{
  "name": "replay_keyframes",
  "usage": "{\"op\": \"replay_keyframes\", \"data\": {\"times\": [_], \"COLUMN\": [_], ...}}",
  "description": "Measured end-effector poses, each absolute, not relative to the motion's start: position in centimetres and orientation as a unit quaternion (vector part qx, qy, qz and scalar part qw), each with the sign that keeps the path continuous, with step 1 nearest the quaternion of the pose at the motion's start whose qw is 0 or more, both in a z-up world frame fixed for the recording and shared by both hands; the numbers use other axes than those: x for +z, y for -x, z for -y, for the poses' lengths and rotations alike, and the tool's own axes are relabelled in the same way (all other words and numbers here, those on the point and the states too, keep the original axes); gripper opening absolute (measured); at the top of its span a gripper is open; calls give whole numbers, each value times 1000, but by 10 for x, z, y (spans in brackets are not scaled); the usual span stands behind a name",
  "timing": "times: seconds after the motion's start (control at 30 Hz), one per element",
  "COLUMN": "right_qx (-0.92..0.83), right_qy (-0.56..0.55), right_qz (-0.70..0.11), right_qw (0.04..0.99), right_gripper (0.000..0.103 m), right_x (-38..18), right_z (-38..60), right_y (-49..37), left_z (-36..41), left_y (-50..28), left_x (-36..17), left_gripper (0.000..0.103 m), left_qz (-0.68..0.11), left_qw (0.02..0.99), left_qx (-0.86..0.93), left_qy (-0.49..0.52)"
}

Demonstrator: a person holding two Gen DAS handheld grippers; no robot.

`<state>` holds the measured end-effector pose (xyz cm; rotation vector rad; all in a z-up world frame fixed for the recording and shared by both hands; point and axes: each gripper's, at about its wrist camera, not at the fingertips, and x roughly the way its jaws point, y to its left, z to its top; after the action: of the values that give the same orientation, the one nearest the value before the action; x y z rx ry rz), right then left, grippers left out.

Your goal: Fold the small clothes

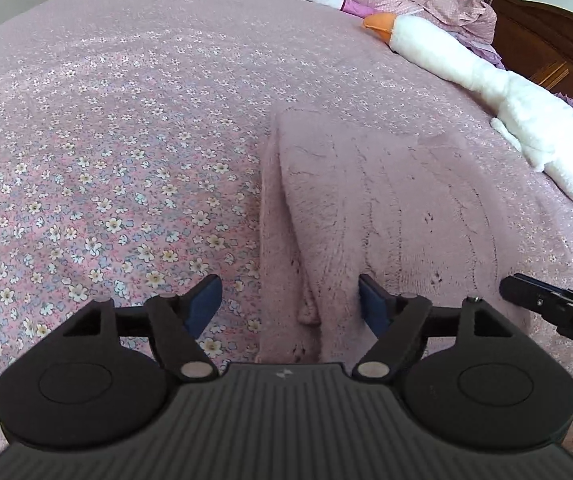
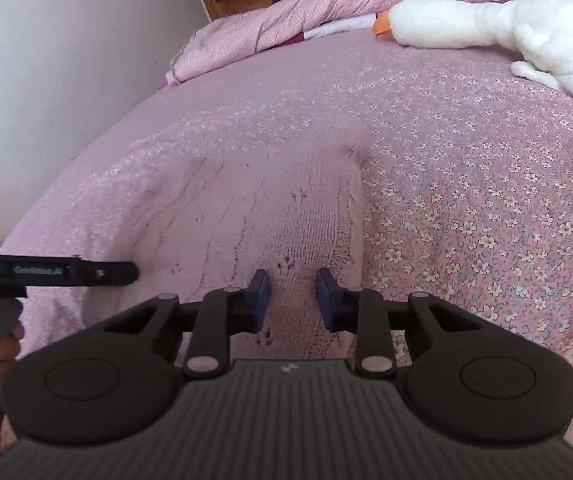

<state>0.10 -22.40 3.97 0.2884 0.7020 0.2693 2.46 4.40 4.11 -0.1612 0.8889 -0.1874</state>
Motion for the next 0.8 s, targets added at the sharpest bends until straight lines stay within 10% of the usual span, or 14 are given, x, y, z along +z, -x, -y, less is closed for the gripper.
{"op": "replay_keyframes", "data": {"times": [0.13, 0.47, 0.8], "right_qx": [127, 118, 98], "right_qy": [-141, -115, -77], "right_qz": [-338, -304, -354], "right_qw": [922, 938, 927], "right_gripper": [32, 77, 86], "right_x": [46, 58, 40], "right_z": [226, 210, 198], "right_y": [1, 49, 60], "left_z": [-42, -16, 13], "left_y": [-15, 39, 57], "left_x": [51, 62, 31], "left_gripper": [81, 101, 101], "left_qz": [-425, -412, -426], "left_qw": [898, 909, 904], "left_qx": [-86, -55, -30], "left_qy": [73, 11, -16]}}
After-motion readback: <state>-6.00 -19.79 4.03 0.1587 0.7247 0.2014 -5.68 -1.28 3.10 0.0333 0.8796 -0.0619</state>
